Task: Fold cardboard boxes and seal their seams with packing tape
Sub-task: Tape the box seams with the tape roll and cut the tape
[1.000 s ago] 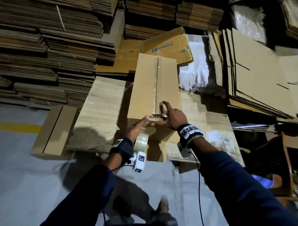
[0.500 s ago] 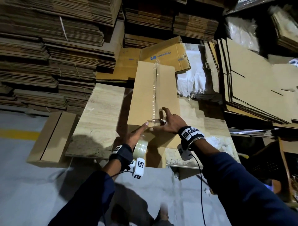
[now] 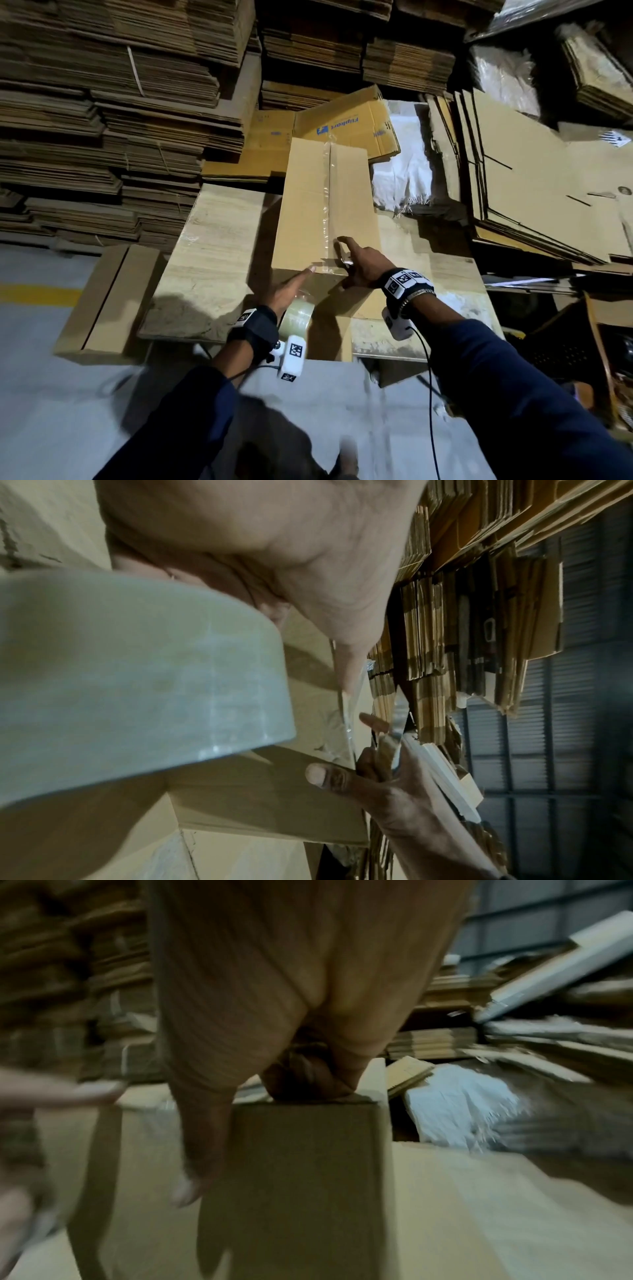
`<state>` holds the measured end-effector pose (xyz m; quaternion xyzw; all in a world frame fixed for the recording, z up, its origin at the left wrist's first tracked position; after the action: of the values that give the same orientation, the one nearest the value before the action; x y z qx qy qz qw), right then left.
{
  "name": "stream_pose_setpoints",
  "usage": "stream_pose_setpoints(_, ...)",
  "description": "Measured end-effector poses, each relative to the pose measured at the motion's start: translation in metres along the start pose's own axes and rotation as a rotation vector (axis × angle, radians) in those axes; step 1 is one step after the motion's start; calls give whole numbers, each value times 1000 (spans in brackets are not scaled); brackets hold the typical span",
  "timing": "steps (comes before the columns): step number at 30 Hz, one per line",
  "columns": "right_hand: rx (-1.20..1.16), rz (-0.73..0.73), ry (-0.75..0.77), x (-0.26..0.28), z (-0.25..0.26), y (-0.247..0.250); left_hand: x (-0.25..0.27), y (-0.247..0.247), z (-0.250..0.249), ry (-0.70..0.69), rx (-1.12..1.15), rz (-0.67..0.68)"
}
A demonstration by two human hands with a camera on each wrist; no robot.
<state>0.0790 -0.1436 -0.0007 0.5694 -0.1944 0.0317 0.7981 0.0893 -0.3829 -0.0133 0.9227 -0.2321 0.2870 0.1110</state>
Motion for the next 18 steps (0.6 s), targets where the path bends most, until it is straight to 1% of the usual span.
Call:
stream_pose_setpoints(2, -128, 7, -36, 4, -1, 6, 5, 3, 2, 5, -68, 109)
stream_pose_setpoints(4, -283, 23, -86, 7, -3, 7, 9, 11, 2, 2, -114, 139)
stream_pose_setpoints(6, -387, 14, -110, 10, -3, 7, 11, 19, -7, -88, -121, 145)
stream_pose_setpoints(8, -483, -36, -111, 13, -1, 7, 13, 29, -25, -188, -109, 130)
stream_pose_setpoints(11, -681, -74, -175, 21, 3, 9, 16, 40, -63, -344, -87, 87)
stream_pose_setpoints(13, -672, -85, -187, 22, 9, 12, 9, 48, -86, -413, -23, 3)
stream_pose_setpoints(15, -552, -74, -193, 18, 13, 12, 0, 57, -103, -475, 57, -75)
stream_pose_setpoints(17, -412, -84, -205, 14, 16, 11, -12, 60, -110, -536, 108, -99)
stream_pose_setpoints(18, -379, -101, -219, 14, 19, 12, -20, 60, -110, -562, 109, -97)
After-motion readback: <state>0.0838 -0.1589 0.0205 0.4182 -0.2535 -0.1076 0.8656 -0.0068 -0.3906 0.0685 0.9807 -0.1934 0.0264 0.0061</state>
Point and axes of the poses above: each hand's wrist, its own x-axis away from the middle knuckle, its own y-axis out of the back of the hand, z = x × y, the point moved 3 cm from there along -x, towards the middle knuckle, and after that the axes turned 5 degrees about -y, right-handed, at the moved point
